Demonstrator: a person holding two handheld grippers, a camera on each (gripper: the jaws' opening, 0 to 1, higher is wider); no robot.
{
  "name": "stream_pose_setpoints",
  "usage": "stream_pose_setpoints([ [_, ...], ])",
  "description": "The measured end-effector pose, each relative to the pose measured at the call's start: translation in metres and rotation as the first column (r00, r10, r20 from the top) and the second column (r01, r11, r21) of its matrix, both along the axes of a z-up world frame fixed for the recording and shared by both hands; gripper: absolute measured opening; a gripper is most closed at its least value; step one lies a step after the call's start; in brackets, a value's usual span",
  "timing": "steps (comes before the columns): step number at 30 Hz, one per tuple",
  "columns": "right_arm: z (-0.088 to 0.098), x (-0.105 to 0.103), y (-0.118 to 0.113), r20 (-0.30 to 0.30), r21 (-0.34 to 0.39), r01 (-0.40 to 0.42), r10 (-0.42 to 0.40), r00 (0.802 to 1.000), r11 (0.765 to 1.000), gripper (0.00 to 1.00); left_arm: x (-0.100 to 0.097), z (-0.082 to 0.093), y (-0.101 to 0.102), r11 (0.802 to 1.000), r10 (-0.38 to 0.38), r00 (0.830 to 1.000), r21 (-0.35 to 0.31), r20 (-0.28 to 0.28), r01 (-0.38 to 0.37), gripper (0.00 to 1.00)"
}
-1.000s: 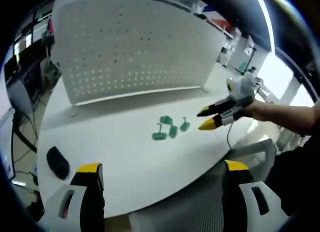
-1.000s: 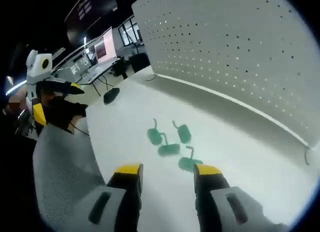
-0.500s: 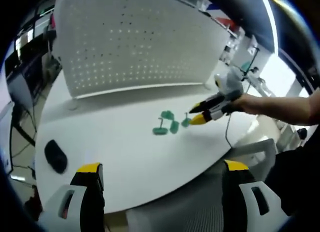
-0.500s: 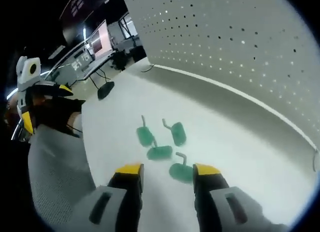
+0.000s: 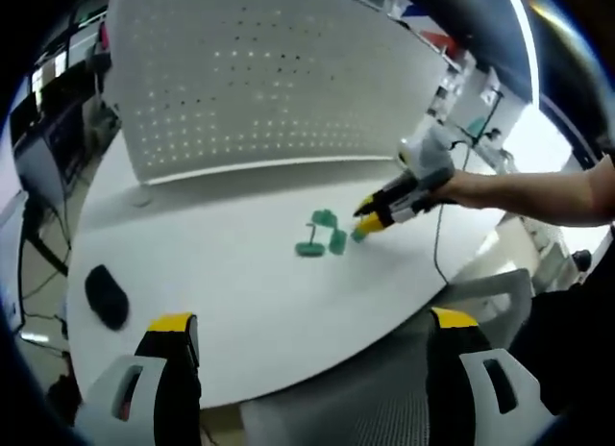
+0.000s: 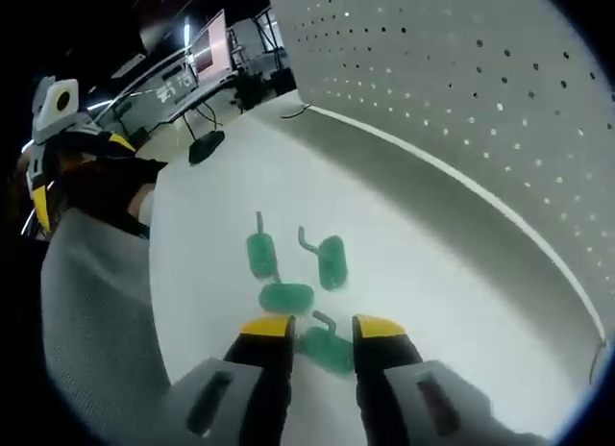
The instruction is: Insert the hook assembly into the mounting plate slot until the hook locks in place.
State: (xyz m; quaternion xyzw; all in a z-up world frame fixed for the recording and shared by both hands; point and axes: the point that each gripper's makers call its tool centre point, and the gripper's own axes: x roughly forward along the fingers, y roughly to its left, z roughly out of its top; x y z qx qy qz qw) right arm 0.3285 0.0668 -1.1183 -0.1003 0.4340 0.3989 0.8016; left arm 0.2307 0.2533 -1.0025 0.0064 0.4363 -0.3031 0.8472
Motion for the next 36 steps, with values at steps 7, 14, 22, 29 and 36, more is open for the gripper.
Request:
stream_pose_setpoints([
  [7, -0.003, 0.001, 0.000, 0.007, -0.023, -0.054, 0.054, 0.999, 0.998, 0.12, 0.000, -0.002, -0.002, 1.000, -0.005, 1.000, 0.000, -0.007, 0.005, 1.00],
  [14, -0.002, 0.000, -0.002, -0.010, -0.031, -0.057, 0.057, 0.998, 0.998, 0.02, 0.002, -0.002, -0.001, 1.000, -0.005, 1.000, 0.000, -0.007, 0.005, 1.00],
  [22, 0.000, -0.006, -0.003, -0.040, -0.023, -0.020, 0.020, 0.999, 1.000, 0.01, 0.004, 0.000, -0.001, 1.000, -0.005, 1.000, -0.006, 0.001, 0.005, 1.00],
  [29, 0.004, -0.009, -0.004, -0.035, -0.015, 0.006, -0.006, 0.999, 1.000, 0.00, 0.004, 0.002, -0.002, 1.000, -0.009, 1.000, -0.010, 0.009, 0.009, 1.00],
  [36, 0.019, 0.001, -0.007, -0.014, 0.042, 0.105, -0.104, 0.994, 0.994, 0.00, 0.006, 0.006, -0.002, 1.000, -0.018, 1.000, -0.011, 0.023, 0.018, 1.00],
])
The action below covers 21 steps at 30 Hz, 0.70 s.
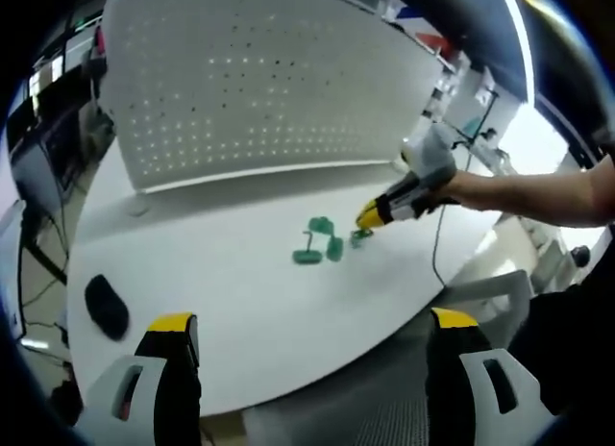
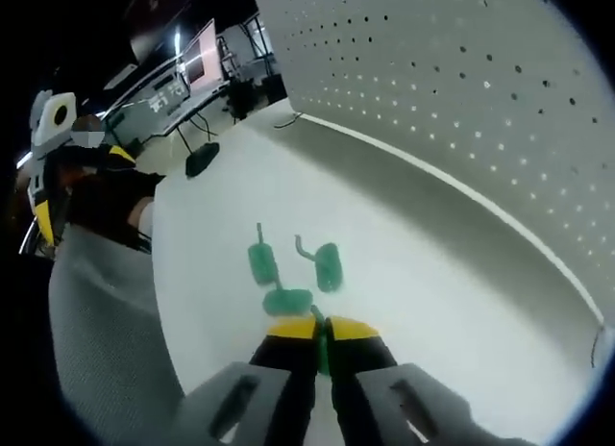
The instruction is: Insert the hook assembly into the mounting plate slot until the hook locks in place.
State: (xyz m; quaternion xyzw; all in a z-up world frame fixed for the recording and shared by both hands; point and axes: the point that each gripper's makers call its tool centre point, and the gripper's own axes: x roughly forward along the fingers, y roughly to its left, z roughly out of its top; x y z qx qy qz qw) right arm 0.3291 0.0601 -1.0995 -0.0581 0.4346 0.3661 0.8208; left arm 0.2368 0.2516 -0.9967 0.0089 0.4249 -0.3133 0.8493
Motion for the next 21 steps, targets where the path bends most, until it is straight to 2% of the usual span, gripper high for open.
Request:
stream_pose_setpoints([
  [3, 0.003, -0.001, -0.001, -0.024, 0.013, 0.028, -0.027, 0.999, 1.000, 0.01, 0.002, 0.001, 0.000, 1.000, -0.003, 1.000, 0.000, 0.007, 0.003, 1.00],
  [15, 0.038, 0.012, -0.005, 0.068, 0.045, 0.103, -0.106, 0.992, 0.994, 0.00, 0.012, 0.014, 0.002, 1.000, 0.008, 0.999, 0.006, 0.049, -0.008, 1.00],
  [21, 0.055, 0.016, -0.002, 0.102, 0.071, 0.125, -0.132, 0.986, 0.990, 0.00, 0.013, 0.024, -0.006, 1.000, 0.000, 0.998, -0.017, 0.063, 0.001, 1.00],
])
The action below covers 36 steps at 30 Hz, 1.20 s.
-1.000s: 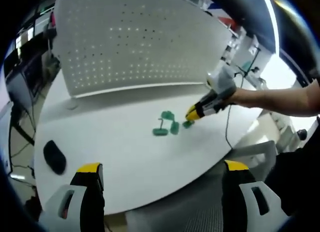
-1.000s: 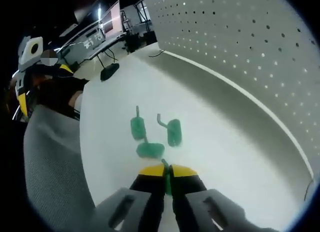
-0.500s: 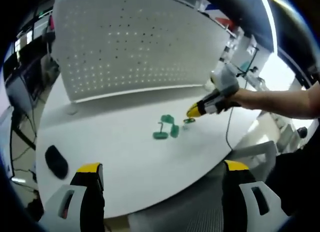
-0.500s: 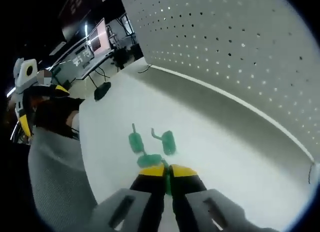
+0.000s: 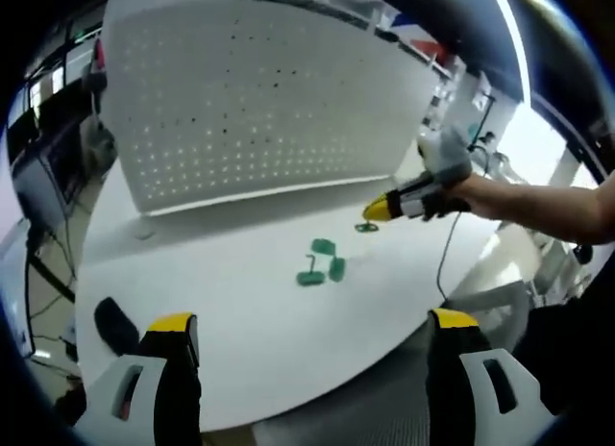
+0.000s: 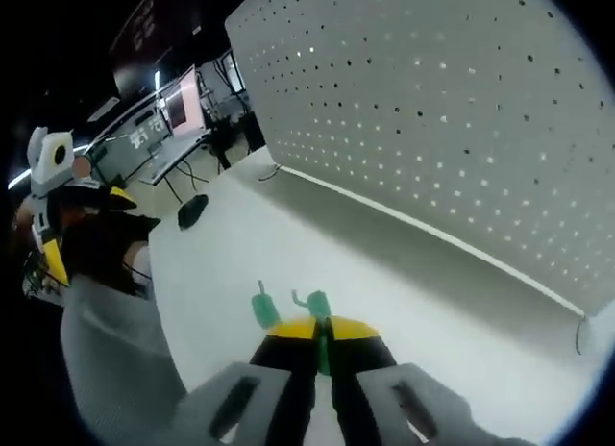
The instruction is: Insert the hook assembly into the mounting plate slot until the hook locks in place.
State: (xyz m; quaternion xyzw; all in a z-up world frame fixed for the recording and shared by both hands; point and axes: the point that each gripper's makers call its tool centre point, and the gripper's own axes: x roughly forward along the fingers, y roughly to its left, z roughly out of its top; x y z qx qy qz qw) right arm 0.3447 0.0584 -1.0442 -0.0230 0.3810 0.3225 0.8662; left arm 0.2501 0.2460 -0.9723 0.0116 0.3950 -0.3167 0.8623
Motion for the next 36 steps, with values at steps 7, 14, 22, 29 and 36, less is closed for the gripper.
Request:
stream_pose_setpoints([
  [7, 0.050, 0.012, 0.017, 0.086, 0.166, 0.078, -0.093, 0.992, 0.983, 0.00, 0.002, 0.009, -0.009, 1.000, -0.007, 1.000, -0.024, 0.025, 0.008, 1.00],
  [14, 0.098, 0.012, 0.039, 0.121, 0.329, 0.127, -0.175, 0.977, 0.936, 0.00, 0.006, 0.021, -0.016, 0.999, -0.018, 0.998, -0.037, 0.052, 0.020, 1.00],
  [22, 0.121, -0.008, 0.064, 0.092, 0.456, 0.153, -0.217, 0.972, 0.876, 0.00, 0.018, 0.035, -0.026, 0.994, 0.007, 0.998, -0.110, 0.069, 0.000, 0.99],
  [29, 0.133, -0.023, 0.073, 0.036, 0.562, 0.222, -0.292, 0.956, 0.796, 0.00, 0.027, 0.047, -0.037, 0.978, 0.038, 0.997, -0.205, 0.066, -0.024, 0.88],
  [36, 0.155, -0.036, 0.088, 0.036, 0.633, 0.233, -0.329, 0.944, 0.738, 0.00, 0.033, 0.058, -0.050, 0.959, 0.052, 0.996, -0.282, 0.073, -0.029, 0.76],
])
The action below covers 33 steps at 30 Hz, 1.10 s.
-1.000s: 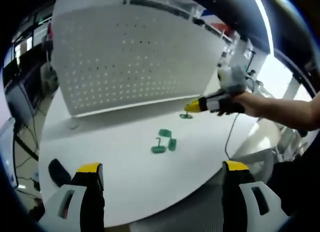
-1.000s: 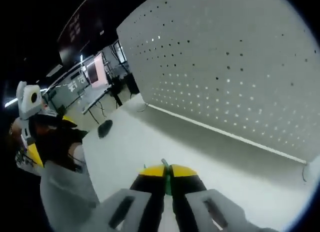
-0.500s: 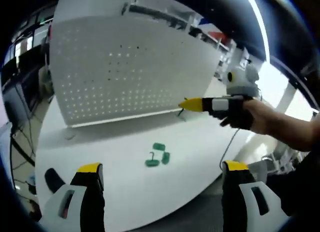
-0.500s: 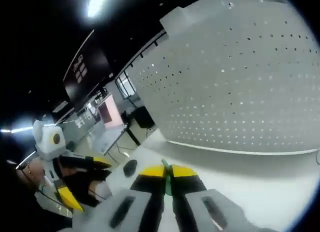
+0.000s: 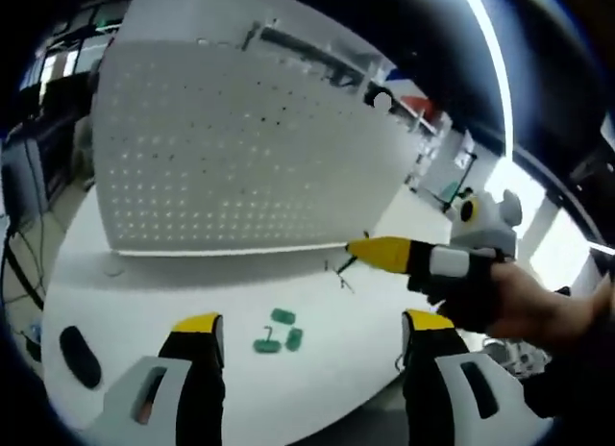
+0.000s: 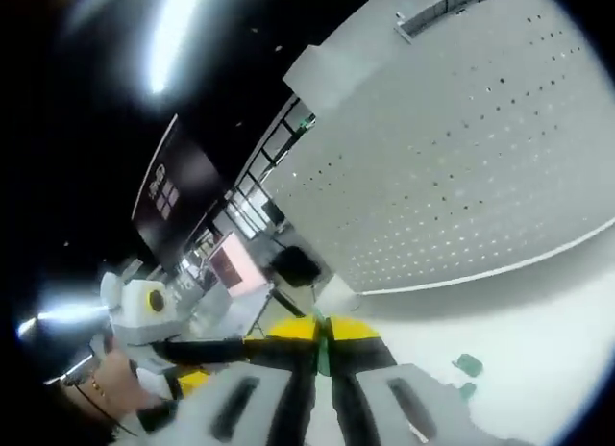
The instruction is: Insert the hook assembly into the mounting plate slot until the hook locks in place.
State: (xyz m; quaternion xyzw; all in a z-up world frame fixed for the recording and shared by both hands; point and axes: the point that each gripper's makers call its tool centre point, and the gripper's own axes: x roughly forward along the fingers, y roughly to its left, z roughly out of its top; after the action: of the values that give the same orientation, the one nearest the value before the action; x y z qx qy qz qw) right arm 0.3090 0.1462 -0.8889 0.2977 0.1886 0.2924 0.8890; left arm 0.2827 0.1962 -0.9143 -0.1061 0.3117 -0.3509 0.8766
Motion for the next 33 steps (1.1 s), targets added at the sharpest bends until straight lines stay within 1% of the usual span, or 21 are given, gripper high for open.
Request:
stream_pose_setpoints([
  [2, 0.003, -0.003, 0.005, -0.001, 0.020, -0.003, 0.003, 1.000, 1.000, 0.00, 0.000, 0.002, -0.004, 1.000, -0.007, 1.000, -0.008, 0.003, 0.007, 0.73],
  [4, 0.006, -0.006, 0.009, 0.007, 0.021, -0.007, 0.007, 1.000, 1.000, 0.00, 0.001, 0.004, -0.007, 1.000, -0.017, 1.000, -0.011, 0.013, 0.017, 0.70],
  [6, 0.008, -0.007, 0.012, 0.009, 0.029, -0.010, 0.010, 1.000, 1.000, 0.00, 0.002, 0.006, -0.010, 1.000, -0.017, 1.000, -0.025, 0.017, 0.017, 0.69],
  [8, 0.011, -0.008, 0.015, 0.007, 0.053, -0.011, 0.011, 1.000, 0.999, 0.00, 0.003, 0.009, -0.011, 0.999, -0.010, 1.000, -0.040, 0.020, 0.011, 0.65],
  [13, 0.020, -0.011, 0.020, 0.024, 0.076, 0.007, -0.009, 1.000, 0.997, 0.00, 0.006, 0.012, -0.010, 0.998, 0.002, 1.000, -0.062, 0.029, 0.000, 0.53],
  [16, 0.025, -0.012, 0.025, 0.031, 0.092, 0.004, -0.007, 0.999, 0.996, 0.00, 0.007, 0.015, -0.009, 0.997, 0.011, 0.999, -0.082, 0.036, -0.008, 0.46],
  [19, 0.027, -0.015, 0.028, 0.045, 0.079, 0.003, -0.007, 0.999, 0.997, 0.00, 0.008, 0.022, -0.009, 0.993, 0.020, 0.999, -0.118, 0.050, -0.014, 0.38],
  [21, 0.029, -0.015, 0.029, 0.044, 0.104, 0.006, -0.011, 0.999, 0.995, 0.00, 0.009, 0.023, -0.009, 0.992, 0.022, 0.998, -0.123, 0.057, -0.014, 0.36],
  [24, 0.033, -0.016, 0.030, 0.059, 0.097, 0.007, -0.013, 0.998, 0.995, 0.00, 0.008, 0.024, -0.010, 0.993, 0.017, 0.998, -0.118, 0.068, -0.009, 0.33],
  [28, 0.038, -0.016, 0.031, 0.073, 0.105, 0.014, -0.021, 0.997, 0.994, 0.00, 0.006, 0.030, -0.011, 0.990, 0.011, 0.996, -0.142, 0.087, 0.002, 0.21],
  [33, 0.044, -0.019, 0.035, 0.091, 0.108, 0.012, -0.022, 0.996, 0.994, 0.00, 0.006, 0.033, -0.013, 0.988, 0.007, 0.996, -0.155, 0.089, 0.007, 0.16],
])
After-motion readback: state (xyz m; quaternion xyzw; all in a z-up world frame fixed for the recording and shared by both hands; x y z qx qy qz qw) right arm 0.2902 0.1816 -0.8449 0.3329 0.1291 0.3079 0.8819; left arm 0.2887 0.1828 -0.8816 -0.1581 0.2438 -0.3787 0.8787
